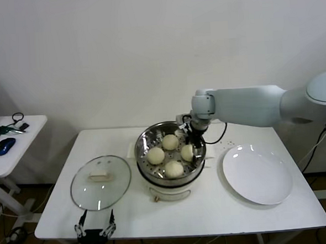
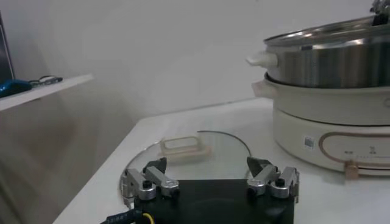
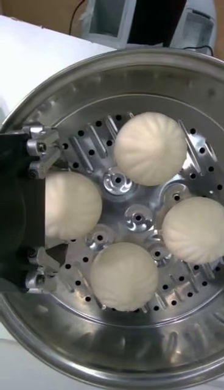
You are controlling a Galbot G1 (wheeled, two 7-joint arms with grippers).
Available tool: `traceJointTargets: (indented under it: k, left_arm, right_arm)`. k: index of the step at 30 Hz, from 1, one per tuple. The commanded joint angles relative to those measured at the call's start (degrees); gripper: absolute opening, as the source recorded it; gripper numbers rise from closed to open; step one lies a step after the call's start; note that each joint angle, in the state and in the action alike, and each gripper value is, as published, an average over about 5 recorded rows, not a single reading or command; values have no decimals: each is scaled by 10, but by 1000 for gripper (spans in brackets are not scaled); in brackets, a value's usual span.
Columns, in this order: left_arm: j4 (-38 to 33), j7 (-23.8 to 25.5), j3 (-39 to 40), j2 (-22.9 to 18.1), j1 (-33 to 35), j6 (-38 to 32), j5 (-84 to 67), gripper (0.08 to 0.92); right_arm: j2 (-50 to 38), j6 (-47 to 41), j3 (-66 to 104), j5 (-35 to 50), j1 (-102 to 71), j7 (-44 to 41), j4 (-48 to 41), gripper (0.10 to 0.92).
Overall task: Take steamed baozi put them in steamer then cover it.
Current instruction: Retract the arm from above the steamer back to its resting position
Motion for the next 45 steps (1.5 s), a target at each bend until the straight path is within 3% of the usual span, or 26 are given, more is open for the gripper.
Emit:
traceJointTargets:
  k: [1, 11, 24, 28, 34, 45]
  left_arm:
    - [1, -1, -3, 2, 3, -2, 0, 823]
    - [4, -2, -10, 5, 11, -6, -4, 823]
    - [6, -6, -17, -6, 1, -5, 5, 823]
    - [2, -8, -18, -6, -3, -4, 15, 823]
    - [-4, -13, -21, -9, -10, -5, 22, 823]
    - [-27, -13, -21, -11, -9, -1, 46, 823]
  right_arm:
    - [-16, 3, 11, -9, 10, -14, 5, 821]
    - [-90, 18, 67, 18, 39, -31, 30, 823]
    - [-286, 140, 142, 19, 14, 128, 128, 823]
    - [-368, 148, 251, 5, -96, 193, 166, 823]
    - [-445, 160, 543, -19, -386, 305, 223, 823]
    - [-403, 248, 946, -55, -772, 430, 266, 823]
